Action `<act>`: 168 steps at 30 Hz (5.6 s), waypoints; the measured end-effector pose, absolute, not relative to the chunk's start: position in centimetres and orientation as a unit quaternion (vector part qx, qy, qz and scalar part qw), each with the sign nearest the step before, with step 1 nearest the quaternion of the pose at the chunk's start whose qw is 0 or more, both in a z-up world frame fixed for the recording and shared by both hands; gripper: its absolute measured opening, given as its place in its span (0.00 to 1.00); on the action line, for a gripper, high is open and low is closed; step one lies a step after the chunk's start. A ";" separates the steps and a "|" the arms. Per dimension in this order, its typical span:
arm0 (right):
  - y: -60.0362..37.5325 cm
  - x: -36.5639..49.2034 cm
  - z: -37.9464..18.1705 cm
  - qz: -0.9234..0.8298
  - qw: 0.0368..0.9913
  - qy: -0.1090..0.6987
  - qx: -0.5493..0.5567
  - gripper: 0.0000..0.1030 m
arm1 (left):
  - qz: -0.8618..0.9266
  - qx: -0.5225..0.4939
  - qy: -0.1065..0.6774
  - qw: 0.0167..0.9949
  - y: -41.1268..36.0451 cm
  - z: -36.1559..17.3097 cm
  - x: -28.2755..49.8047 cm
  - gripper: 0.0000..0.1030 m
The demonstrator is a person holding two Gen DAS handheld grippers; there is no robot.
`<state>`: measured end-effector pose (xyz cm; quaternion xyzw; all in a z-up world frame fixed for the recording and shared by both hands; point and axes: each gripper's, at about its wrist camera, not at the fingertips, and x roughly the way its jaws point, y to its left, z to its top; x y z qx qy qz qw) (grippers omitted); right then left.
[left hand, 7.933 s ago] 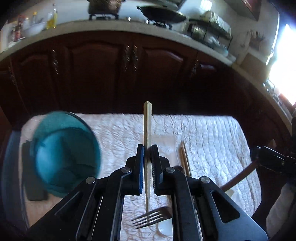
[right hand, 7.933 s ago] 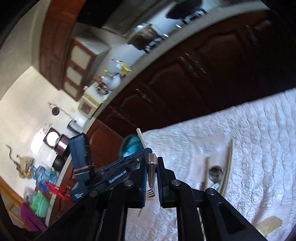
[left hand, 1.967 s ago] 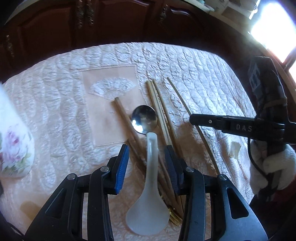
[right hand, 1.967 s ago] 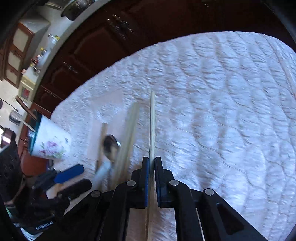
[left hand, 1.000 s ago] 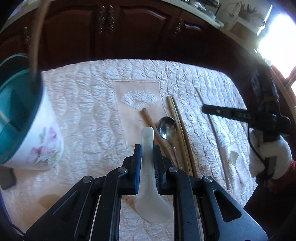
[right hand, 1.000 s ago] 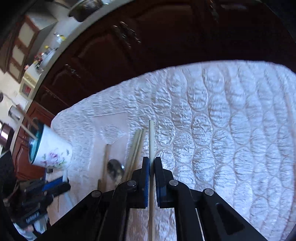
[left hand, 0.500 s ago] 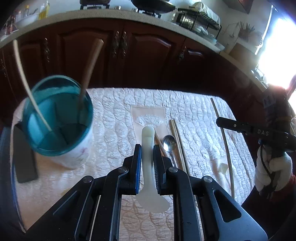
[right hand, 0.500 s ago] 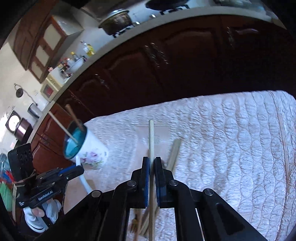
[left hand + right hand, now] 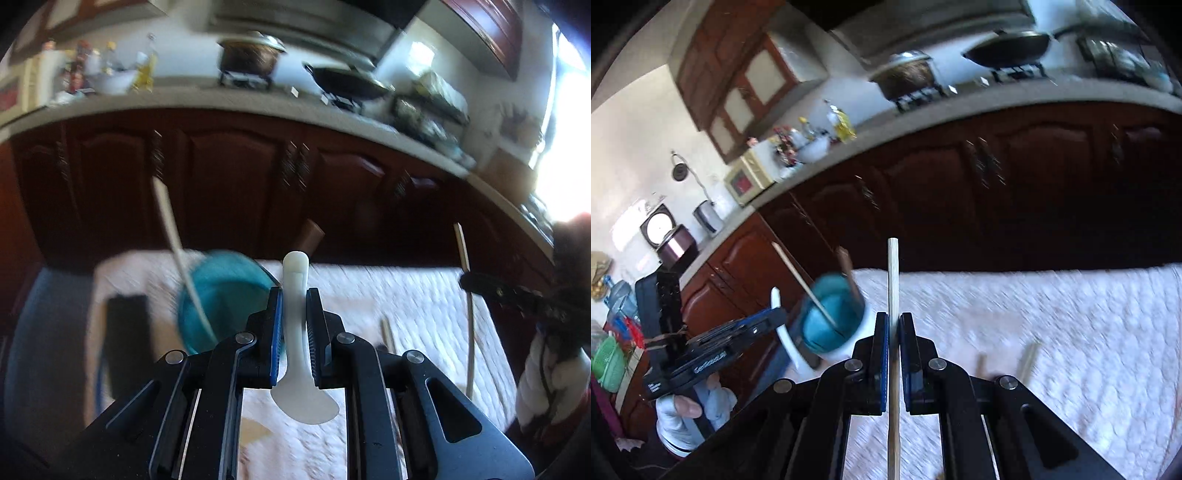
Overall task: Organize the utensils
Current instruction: 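Carry the spoon and chopstick to the floral cup and release both inside, then withdraw both tools from the cup toward the remaining utensils, then grasp another wooden chopstick with the right tool while the left tool approaches the utensils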
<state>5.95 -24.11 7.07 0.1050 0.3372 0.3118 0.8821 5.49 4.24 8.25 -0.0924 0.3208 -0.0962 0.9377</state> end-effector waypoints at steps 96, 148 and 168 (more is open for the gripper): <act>-17.2 5.5 3.8 0.284 0.894 0.347 0.012 0.40 | -0.036 -0.072 0.323 0.943 4.1 4.9 4.5 0.37; -31.9 8.7 -11.4 0.161 0.835 0.510 0.127 0.19 | -0.141 -0.067 0.445 0.882 -6.6 -2.5 6.0 0.53; -38.1 8.2 -11.4 0.119 0.831 0.520 0.161 0.22 | -0.149 -0.089 0.491 0.854 -9.1 -6.2 11.5 0.53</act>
